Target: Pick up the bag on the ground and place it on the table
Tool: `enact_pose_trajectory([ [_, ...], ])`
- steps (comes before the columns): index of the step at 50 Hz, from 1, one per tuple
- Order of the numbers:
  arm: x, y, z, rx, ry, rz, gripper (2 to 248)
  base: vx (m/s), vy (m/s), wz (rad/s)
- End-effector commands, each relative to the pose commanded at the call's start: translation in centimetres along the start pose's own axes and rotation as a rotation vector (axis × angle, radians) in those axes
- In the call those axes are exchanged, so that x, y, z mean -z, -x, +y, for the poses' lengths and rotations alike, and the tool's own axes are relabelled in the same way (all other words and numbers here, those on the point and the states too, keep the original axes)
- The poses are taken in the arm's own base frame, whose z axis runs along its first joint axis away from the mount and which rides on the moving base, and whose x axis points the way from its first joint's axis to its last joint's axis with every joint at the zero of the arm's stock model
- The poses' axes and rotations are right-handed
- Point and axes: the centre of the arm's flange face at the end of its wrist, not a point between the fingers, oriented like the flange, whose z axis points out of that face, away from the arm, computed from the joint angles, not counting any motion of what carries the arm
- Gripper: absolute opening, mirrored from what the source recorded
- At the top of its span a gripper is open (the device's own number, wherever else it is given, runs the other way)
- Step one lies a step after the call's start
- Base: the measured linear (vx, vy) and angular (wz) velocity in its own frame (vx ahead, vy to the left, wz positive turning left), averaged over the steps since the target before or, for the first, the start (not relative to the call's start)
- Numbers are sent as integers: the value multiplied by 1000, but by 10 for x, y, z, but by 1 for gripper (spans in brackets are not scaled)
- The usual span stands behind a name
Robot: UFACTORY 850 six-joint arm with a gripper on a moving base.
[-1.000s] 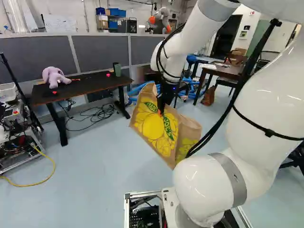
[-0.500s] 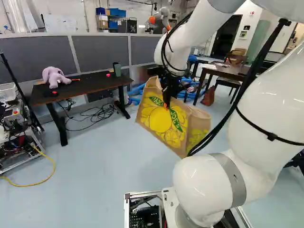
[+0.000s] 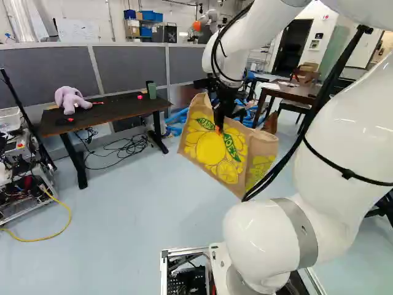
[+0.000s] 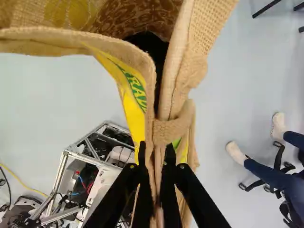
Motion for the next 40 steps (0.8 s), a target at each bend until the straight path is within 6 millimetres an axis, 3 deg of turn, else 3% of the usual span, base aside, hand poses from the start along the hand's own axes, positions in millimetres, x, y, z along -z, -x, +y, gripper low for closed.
enact_pose_trajectory([
  [40, 58, -15, -1, 18, -30, -62, 21, 0, 0, 0],
])
